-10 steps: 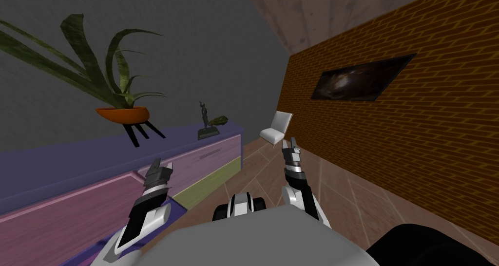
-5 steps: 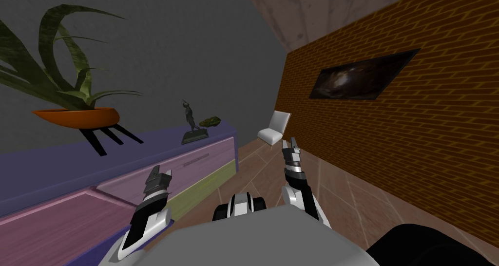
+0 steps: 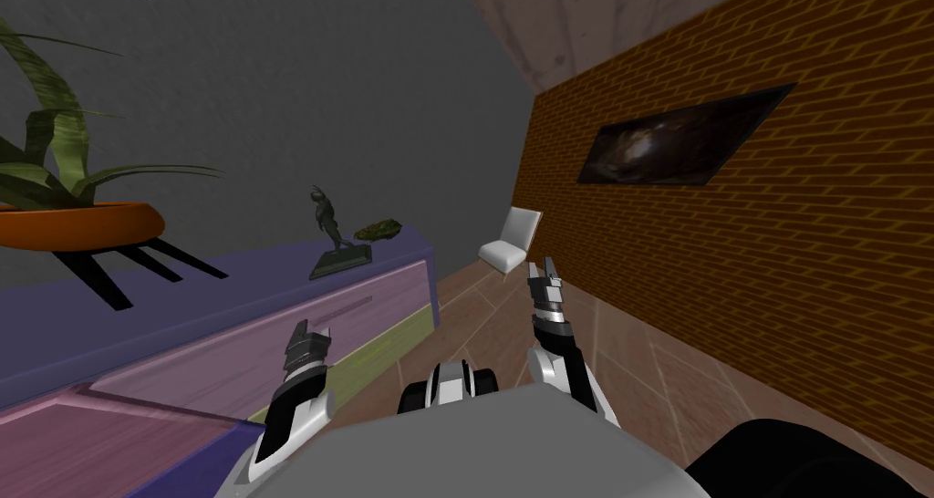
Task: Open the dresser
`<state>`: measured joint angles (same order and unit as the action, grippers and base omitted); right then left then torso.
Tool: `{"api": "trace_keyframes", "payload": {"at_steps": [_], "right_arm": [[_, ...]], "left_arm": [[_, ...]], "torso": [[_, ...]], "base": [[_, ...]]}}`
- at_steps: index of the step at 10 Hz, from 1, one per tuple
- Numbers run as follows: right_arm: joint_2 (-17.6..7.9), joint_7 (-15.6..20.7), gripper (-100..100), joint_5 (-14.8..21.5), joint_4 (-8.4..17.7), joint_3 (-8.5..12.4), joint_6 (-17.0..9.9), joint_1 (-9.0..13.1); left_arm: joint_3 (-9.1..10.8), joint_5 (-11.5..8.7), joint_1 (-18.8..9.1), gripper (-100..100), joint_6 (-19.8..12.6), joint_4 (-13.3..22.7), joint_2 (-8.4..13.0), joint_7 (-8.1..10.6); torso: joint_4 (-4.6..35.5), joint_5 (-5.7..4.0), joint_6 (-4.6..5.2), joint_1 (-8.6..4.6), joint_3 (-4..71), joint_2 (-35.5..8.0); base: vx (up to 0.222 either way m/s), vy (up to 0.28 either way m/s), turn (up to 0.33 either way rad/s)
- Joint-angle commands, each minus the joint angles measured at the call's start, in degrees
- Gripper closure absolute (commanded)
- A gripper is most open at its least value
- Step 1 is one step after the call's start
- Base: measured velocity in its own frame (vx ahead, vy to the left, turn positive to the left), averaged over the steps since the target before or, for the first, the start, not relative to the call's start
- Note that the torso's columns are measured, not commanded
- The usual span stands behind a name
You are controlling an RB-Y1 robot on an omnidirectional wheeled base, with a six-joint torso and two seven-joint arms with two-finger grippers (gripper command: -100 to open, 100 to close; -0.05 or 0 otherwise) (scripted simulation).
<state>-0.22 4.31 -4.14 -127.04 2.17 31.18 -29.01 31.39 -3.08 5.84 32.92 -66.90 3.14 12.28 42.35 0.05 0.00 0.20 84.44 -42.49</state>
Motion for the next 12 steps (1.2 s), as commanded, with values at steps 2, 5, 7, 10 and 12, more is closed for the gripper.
{"api": "trace_keyframes", "payload": {"at_steps": [2, 5, 7, 10, 12], "right_arm": [[0.0, 0.0, 0, 0.0, 0.0, 0.0, 0.0, 0.0], [-0.01, 0.0, 0, 0.0, 0.0, 0.01, 0.0, 0.0], [0.01, 0.0, 0, 0.0, 0.0, -0.01, 0.0, 0.02], [0.0, 0.0, 0, 0.0, 0.0, -0.01, 0.0, 0.02], [0.0, 0.0, 0, 0.0, 0.0, 0.0, 0.0, 0.01]], "left_arm": [[0.35, 0.01, -0.47, -100, 0.23, 1.37, -1.66, 0.11], [0.53, -0.06, -0.93, 100, -0.57, 1.17, -1.25, 0.17], [0.39, 0.01, -0.8, 100, -1.07, 0.5, -1.22, 0.35], [0.22, 0.1, -0.64, 100, -1.72, -0.35, -1.16, 0.57], [0.32, 0.06, -0.75, -100, -1.69, -0.24, 0.69, 0.53]], "torso": [[-0.04, -0.03, 0.0, -0.09, 0.08, 0.13], [-0.09, -0.04, 0.0, -0.18, 0.18, 0.27], [-0.09, 0.03, 0.07, -0.28, 0.03, 0.09], [-0.03, -0.04, 0.0, -0.16, 0.07, 0.11], [-0.11, -0.04, 0.01, -0.09, 0.26, 0.45]], "base": [[0.005, -0.014, -0.002], [0.024, 0.008, -0.001], [-0.103, -0.083, 0.017], [-0.151, -0.089, 0.01], [-0.042, -0.032, 0.002]]}}
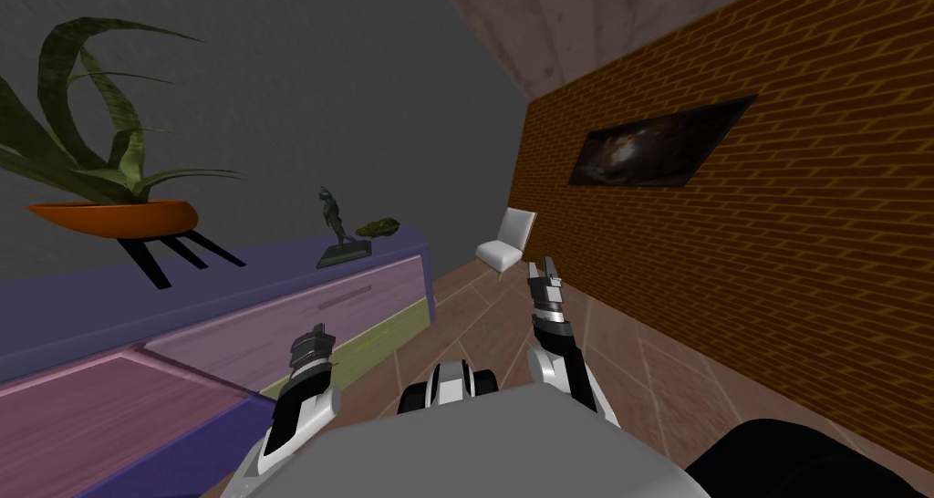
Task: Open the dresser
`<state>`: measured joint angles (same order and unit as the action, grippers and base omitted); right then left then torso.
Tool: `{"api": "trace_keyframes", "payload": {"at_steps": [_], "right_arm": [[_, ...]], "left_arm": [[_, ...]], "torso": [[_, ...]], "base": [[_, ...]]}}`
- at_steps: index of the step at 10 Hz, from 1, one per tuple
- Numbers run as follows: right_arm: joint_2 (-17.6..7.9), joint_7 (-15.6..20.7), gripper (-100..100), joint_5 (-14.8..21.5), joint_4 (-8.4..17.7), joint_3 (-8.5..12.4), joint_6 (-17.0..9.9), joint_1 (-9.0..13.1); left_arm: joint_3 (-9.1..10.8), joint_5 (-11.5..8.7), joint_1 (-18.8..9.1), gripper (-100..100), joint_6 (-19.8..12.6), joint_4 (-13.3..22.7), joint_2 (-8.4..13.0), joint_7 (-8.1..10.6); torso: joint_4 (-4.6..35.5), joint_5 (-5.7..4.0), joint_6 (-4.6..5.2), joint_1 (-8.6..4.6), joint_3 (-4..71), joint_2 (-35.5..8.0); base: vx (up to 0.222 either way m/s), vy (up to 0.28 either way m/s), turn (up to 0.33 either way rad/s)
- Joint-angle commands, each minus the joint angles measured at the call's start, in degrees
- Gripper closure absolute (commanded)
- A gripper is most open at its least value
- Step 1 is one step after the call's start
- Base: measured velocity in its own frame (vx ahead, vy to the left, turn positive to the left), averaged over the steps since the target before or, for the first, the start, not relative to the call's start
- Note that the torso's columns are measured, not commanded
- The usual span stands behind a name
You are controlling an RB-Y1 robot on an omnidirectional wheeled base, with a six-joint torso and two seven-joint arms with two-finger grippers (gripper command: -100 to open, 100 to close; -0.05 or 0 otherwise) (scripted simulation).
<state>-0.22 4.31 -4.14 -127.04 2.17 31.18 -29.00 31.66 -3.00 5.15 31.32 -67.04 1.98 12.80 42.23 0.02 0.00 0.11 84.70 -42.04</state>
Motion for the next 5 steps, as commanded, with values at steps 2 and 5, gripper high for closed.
{"api": "trace_keyframes", "payload": {"at_steps": [2, 5], "right_arm": [[-0.01, 0.0, 0, 0.0, 0.0, 0.01, 0.0, -0.02], [-0.02, 0.0, 0, 0.0, 0.0, 0.02, 0.01, -0.03]], "left_arm": [[0.19, -0.06, -0.2, -100, -0.37, -0.34, 4.29, 0.04], [0.63, -0.39, -1.64, -100, -3.55, -0.88, 3.64, 0.0]], "torso": [[-0.03, 0.04, 0.0, 0.06, 0.05, 0.04], [0.0, 0.01, 0.0, -0.02, -0.02, -0.05]], "base": [[0.016, 0.008, 0.001], [0.115, 0.059, -0.001]]}}
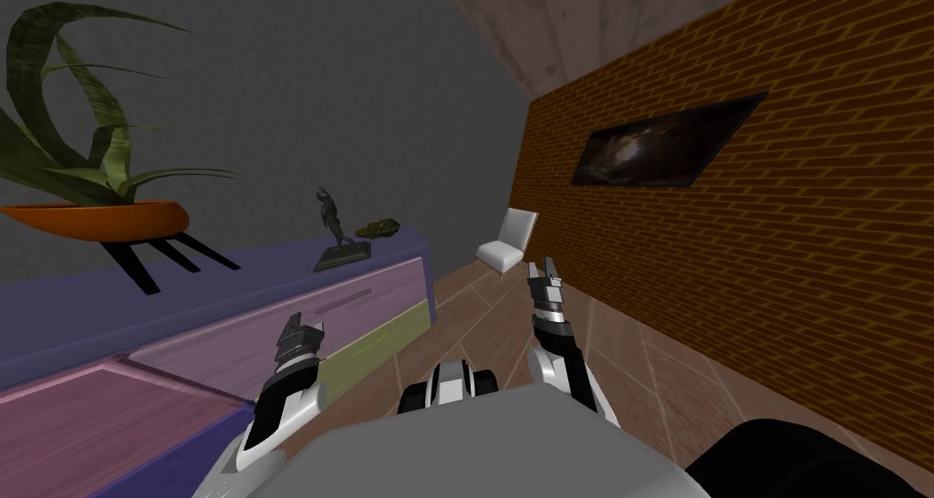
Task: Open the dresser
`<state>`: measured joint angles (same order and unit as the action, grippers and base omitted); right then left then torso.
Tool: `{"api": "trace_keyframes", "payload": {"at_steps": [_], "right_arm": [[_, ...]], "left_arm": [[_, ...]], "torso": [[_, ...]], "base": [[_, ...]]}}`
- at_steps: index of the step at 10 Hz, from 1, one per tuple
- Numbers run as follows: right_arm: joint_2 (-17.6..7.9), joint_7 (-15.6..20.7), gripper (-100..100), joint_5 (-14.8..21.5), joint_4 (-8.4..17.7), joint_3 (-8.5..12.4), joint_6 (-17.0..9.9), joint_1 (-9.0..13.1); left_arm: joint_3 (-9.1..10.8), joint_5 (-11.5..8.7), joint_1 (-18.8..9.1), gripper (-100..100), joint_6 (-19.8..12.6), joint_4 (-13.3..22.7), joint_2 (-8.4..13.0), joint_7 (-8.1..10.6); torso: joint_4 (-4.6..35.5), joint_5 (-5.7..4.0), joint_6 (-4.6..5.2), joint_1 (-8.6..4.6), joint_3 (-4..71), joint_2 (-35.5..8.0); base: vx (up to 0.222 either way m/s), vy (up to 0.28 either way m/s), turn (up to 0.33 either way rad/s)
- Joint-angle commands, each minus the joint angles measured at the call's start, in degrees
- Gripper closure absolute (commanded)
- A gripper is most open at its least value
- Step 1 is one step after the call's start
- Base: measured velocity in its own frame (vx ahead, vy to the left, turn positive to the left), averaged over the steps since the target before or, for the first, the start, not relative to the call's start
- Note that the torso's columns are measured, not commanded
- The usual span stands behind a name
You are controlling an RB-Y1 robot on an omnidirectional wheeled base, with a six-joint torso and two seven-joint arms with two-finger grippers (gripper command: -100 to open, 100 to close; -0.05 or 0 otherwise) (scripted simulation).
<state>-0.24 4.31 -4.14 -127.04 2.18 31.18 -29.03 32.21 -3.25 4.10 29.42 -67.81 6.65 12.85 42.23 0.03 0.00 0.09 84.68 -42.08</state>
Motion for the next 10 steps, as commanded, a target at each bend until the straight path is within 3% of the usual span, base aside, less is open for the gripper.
{"api": "trace_keyframes", "payload": {"at_steps": [1, 2, 4, 5, 10], "right_arm": [[0.0, 0.0, 0, 0.0, 0.0, 0.0, 0.0, 0.0], [0.0, 0.0, 0, 0.0, 0.0, 0.0, 0.0, 0.0], [0.01, 0.0, 0, 0.0, 0.0, -0.01, 0.0, 0.02], [0.01, 0.0, 0, 0.0, 0.0, -0.01, 0.0, 0.02], [0.03, 0.0, 0, 0.0, 0.0, -0.03, -0.01, 0.05]], "left_arm": [[0.07, -0.15, -0.68, -100, -1.87, -0.06, -1.97, -0.07], [0.06, -0.16, -0.74, -100, -2.02, -0.03, -2.91, -0.08], [0.11, -0.13, -0.97, -100, -1.77, 0.29, -2.45, -0.21], [0.11, -0.13, -0.97, 100, -1.76, 0.3, -2.43, -0.21], [-0.33, 0.02, -0.66, 100, -2.97, -0.89, -2.32, 0.1]], "torso": [[0.0, 0.0, 0.0, -0.05, -0.01, -0.02], [0.04, -0.03, 0.0, -0.12, -0.11, -0.21], [0.14, -0.08, -0.01, -0.22, -0.3, -0.5], [0.12, -0.06, 0.0, -0.17, -0.25, -0.41], [0.1, -0.06, 0.0, -0.19, -0.22, -0.34]], "base": [[0.119, 0.059, -0.003], [0.056, 0.03, -0.001], [0.013, 0.005, 0.0], [0.0, 0.0, 0.0], [-0.148, -0.099, 0.017]]}}
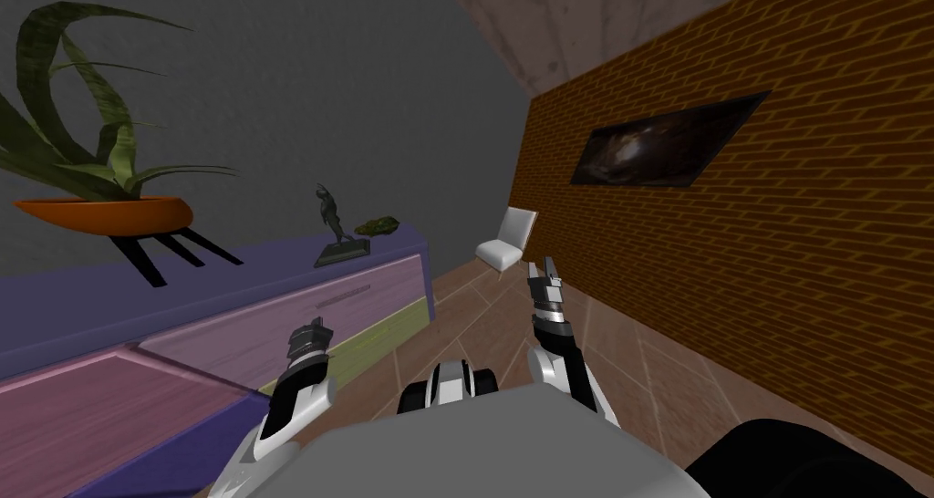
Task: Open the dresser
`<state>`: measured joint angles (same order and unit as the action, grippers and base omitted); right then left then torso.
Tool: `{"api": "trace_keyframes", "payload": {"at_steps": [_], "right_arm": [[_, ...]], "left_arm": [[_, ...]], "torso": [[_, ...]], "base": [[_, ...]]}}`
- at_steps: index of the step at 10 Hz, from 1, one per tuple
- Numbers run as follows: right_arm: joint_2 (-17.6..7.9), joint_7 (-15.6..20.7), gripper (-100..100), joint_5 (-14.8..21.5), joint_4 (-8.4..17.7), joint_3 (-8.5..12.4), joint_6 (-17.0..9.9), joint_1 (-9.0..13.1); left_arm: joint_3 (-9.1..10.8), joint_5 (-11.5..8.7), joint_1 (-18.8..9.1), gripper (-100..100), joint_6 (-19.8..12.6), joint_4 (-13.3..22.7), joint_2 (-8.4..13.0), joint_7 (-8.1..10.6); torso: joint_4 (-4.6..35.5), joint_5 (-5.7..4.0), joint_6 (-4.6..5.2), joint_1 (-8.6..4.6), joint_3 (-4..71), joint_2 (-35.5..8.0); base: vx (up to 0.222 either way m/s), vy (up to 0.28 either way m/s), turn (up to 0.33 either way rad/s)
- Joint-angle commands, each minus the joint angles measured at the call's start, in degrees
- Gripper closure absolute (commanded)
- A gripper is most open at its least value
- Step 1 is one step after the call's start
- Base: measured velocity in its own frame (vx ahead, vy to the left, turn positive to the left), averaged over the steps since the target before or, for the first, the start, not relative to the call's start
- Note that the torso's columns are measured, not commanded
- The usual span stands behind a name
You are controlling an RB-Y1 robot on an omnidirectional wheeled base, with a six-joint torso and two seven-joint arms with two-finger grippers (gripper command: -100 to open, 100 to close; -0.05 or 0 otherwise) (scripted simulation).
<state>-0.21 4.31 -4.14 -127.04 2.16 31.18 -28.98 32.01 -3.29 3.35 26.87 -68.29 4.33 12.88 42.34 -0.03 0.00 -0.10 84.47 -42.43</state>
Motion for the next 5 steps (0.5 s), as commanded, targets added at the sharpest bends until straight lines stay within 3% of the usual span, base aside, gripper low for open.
{"api": "trace_keyframes", "payload": {"at_steps": [1, 2, 3, 5], "right_arm": [[0.0, 0.0, 0, 0.0, 0.0, 0.0, 0.0, 0.0], [-0.01, 0.0, 0, 0.0, 0.0, 0.01, 0.0, -0.02], [-0.02, 0.0, 0, 0.0, 0.0, 0.02, 0.01, -0.03], [-0.02, 0.0, 0, 0.0, -0.01, 0.03, 0.01, -0.05]], "left_arm": [[-0.08, 0.03, 0.04, 100, -0.21, -0.19, 0.01, 0.05], [0.08, 0.01, -0.02, -100, -0.32, -0.38, 1.64, 0.05], [0.2, -0.01, -0.11, -100, -0.41, -0.48, 2.16, 0.03], [0.44, -0.08, -0.56, -100, -1.1, -0.18, 2.0, -0.23]], "torso": [[-0.07, 0.02, 0.0, 0.07, 0.14, 0.21], [-0.14, 0.08, 0.0, 0.31, 0.3, 0.5], [-0.18, 0.11, -0.01, 0.4, 0.39, 0.6], [-0.15, 0.06, 0.01, 0.2, 0.33, 0.52]], "base": [[-0.074, -0.056, 0.006], [-0.001, -0.009, -0.003], [0.046, 0.0, 0.0], [0.148, 0.032, -0.002]]}}
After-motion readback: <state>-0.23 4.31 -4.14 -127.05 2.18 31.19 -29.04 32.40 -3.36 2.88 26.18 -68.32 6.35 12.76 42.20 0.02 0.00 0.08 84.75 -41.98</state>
